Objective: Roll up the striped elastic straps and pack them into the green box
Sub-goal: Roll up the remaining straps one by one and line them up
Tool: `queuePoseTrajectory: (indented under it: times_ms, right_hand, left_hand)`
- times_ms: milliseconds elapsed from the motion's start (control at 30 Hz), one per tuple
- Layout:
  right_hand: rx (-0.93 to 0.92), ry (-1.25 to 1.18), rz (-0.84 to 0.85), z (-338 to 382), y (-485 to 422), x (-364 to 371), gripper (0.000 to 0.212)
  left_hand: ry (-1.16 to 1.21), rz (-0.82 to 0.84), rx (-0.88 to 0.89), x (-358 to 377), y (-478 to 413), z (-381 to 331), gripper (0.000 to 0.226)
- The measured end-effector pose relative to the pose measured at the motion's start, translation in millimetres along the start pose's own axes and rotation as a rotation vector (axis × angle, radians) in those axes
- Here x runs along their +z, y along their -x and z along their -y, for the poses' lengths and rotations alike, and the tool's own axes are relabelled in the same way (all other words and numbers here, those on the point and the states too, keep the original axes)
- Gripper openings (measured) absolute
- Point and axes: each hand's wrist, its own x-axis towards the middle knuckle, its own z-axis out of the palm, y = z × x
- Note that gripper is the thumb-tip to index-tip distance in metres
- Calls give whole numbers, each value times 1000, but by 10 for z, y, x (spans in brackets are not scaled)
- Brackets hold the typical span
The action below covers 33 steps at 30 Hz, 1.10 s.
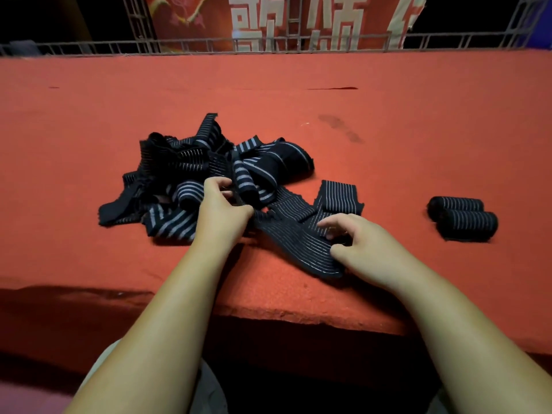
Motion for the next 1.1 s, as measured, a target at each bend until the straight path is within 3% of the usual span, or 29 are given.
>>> queuePoseTrajectory:
  times_ms: [133,200,367,500,633,833,1100]
  right_hand:
    - [10,196,-88,84,-63,63,36]
    - [-25,243,-159,182,-115,97,29]
    - [-88,-84,-188,592,-339,267,8]
    - [-192,-131,-123,853,-604,467,28]
    - [-180,-145,-60,1037,-851,604,37]
    - [-134,-139,-251,1037,-1074,669,14]
    - [91,-87,-396,905,-1271,516,29]
  left_hand:
    - [105,94,-42,-51,54,-51,90]
    - [139,115,-47,-92,87,-53,81]
    - [147,149,2,-163,141,-10,63]
    - [166,169,31,-193,113,87,60]
    - [177,152,66,-230,76,165,53]
    - [184,138,33,-237,7,189,55]
    - [215,117,-13,-330,16,144,50]
